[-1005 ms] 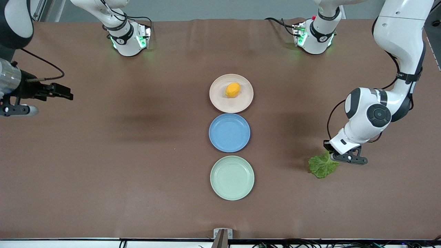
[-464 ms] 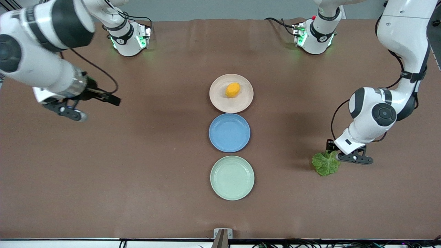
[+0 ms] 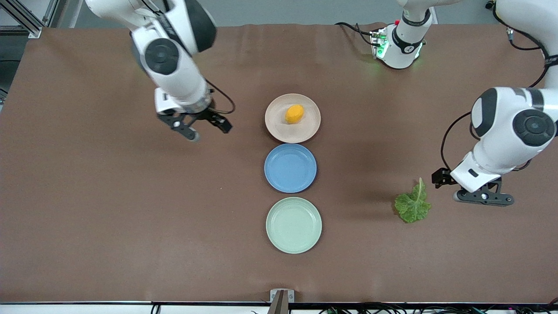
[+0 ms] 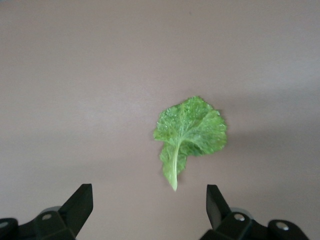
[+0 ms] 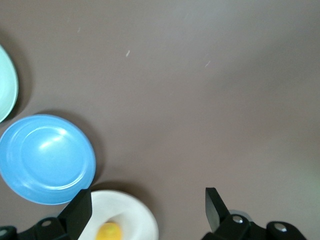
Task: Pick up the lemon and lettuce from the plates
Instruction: 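Release the lettuce with the left gripper while the right gripper reaches the lemon, then lower the right gripper onto the lemon and close on it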
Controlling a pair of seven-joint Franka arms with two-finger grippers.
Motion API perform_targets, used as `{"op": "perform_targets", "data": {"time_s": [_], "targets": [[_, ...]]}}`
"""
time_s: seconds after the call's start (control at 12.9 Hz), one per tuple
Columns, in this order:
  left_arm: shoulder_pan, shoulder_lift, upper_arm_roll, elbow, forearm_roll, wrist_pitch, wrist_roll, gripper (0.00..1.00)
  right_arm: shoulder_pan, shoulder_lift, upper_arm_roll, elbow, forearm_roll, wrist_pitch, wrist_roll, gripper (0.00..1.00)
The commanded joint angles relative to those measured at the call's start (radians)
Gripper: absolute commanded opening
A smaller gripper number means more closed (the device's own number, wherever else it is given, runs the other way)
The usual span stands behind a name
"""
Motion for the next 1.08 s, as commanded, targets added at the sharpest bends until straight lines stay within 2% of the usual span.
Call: {"op": "perform_targets", "data": {"time_s": [0.0,0.23,0.39,0.46,0.62,1.01], "targets": [[0.008,-0.049,-0.015,0.091,0.01,-0.143,-0.01,1.0,0.134,0.113,-0.014,0.005,0.006,0.137,0.226,1.0],[0.009,-0.085,-0.012,0.242,0.01,-0.328,0.001,1.0,0.257,0.212,-0.016,0.017,-0.011,0.26,0.402,1.0],[0.009,-0.088,-0.021,0.338,0.001,-0.466,0.0,1.0,0.307,0.267,-0.018,0.043,-0.039,0.282,0.495,1.0],[0.008,-0.117,-0.02,0.344,-0.035,-0.52,-0.006,1.0,0.328,0.293,-0.018,0.054,-0.068,0.283,0.547,1.0],[0.023,-0.187,-0.006,0.341,-0.098,-0.548,-0.002,1.0,0.363,0.336,-0.018,0.057,-0.112,0.34,0.636,1.0],[0.046,-0.283,-0.012,0.335,-0.192,-0.69,0.003,1.0,0.407,0.41,-0.019,0.091,-0.128,0.374,0.698,1.0]]}}
